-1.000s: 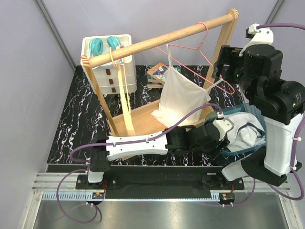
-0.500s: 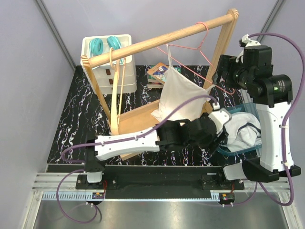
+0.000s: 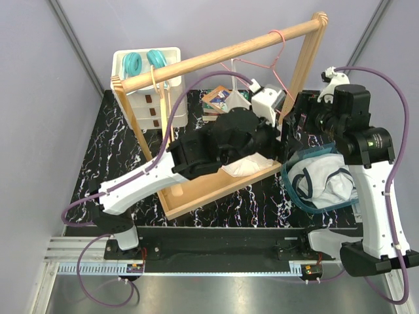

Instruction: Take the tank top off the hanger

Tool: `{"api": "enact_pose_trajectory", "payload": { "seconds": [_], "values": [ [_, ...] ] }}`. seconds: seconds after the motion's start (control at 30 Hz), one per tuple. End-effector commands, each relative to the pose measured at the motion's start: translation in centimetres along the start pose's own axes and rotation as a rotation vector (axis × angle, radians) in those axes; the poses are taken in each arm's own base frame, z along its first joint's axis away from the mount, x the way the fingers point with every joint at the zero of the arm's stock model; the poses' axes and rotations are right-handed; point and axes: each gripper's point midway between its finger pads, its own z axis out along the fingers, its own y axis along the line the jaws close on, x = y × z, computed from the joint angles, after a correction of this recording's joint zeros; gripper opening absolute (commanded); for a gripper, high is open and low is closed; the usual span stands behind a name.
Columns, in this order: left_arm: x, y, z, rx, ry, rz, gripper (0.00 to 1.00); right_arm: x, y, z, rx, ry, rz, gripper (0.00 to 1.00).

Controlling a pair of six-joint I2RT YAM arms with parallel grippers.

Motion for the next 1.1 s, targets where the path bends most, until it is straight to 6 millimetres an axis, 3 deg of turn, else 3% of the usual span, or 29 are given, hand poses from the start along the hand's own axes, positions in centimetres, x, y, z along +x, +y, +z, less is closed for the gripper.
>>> {"api": "enact_pose_trajectory", "payload": {
  "seconds": [0.0, 0.13, 0.2, 0.5, 0.7, 0.83, 1.07],
  "values": [
    [-5.5, -0.5, -0.6, 0.04, -0.147, -0.124, 0.71, -1.0, 1.6, -0.7, -0.106, -0.095, -0.03, 0.85],
    [-7.6, 2.0, -0.2, -0.069, -0.245, -0.205, 0.71, -0.3, 2.3, -2.3, -0.159, -0.14, -0.009, 0.76],
    [-8.4, 2.9, 0.2, -0.097, -0.283, -0.216, 0.71, 0.2, 2.7, -2.4, -0.189, -0.142, 0.021, 0.67],
    [-9.3, 5.8, 4.1, -0.203, -0.354, -0.171, 0.71, 1.2, 4.0, -3.3, -0.271, -0.138, 0.055, 0.48],
    [-9.4, 7.3, 5.3, -0.247, -0.385, -0.155, 0.7, 2.5, 4.3, -4.0, -0.293, -0.104, 0.077, 0.5],
    [-9.4, 8.1, 5.7, -0.258, -0.388, -0.165, 0.68, 3.2, 3.3, -5.0, -0.23, -0.072, 0.118, 0.69],
    [-9.5, 8.6, 7.1, -0.204, -0.391, -0.195, 0.67, 5.6, 3.6, -7.7, -0.244, -0.02, 0.188, 0.71]
  ]
}}
